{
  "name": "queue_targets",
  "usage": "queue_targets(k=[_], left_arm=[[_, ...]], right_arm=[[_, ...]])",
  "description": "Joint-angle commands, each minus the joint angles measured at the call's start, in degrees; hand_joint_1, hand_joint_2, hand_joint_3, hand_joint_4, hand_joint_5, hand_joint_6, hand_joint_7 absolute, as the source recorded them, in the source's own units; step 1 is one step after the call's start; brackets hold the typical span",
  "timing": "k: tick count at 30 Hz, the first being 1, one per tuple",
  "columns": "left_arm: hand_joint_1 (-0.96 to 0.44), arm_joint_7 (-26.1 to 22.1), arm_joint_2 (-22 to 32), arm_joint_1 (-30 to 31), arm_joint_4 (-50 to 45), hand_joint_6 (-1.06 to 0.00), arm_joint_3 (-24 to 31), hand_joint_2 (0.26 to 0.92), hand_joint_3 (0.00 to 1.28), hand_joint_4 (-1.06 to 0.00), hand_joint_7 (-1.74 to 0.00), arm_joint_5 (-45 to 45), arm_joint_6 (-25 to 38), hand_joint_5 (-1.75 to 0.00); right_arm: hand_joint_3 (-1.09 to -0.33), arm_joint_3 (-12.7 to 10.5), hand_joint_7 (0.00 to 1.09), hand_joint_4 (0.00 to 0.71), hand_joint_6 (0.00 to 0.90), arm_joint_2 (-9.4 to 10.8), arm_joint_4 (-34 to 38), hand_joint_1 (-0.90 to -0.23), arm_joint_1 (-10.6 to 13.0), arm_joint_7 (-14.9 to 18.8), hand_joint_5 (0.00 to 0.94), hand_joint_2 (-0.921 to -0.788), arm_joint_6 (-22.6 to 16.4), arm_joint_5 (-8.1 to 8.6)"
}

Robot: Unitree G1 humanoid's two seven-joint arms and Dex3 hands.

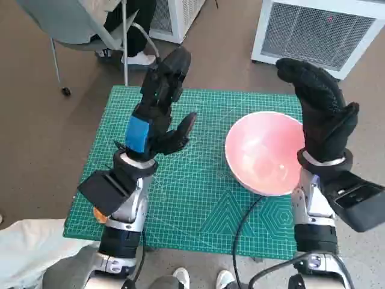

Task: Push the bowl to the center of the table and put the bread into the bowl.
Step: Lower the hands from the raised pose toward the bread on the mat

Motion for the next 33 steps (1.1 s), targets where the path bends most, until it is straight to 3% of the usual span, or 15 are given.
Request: queue_targets(k=[1, 25, 33], left_arm=[[-0.49, 0.09, 0.37, -0.07, -0.16, 0.0, 0.01, 0.921, 0.58, -0.13, -0.5, 0.42, 0.16, -0.03], [-0.46, 0.28, 0.44, -0.32, 0.37, 0.0, 0.91, 0.921, 0.58, -0.14, -0.5, -0.04, 0.48, -0.03], [-0.46, 0.45, 0.05, 0.02, 0.04, 0.0, 0.76, 0.921, 0.58, -0.14, -0.5, -0.05, 0.58, -0.03]], right_arm=[[-0.746, -0.17, 0.06, 0.343, 0.351, -0.12, 0.84, -0.578, 1.18, 0.76, 0.0, -0.921, 0.23, 0.16], [-0.746, -0.48, 0.06, 0.343, 0.349, -0.72, 1.15, -0.587, 1.02, 1.26, 0.0, -0.921, 0.49, 0.22], [-0.741, -2.0, 0.06, 0.342, 0.349, -2.16, 3.85, -0.593, 0.77, 2.31, 0.0, -0.921, -0.97, 0.85]])
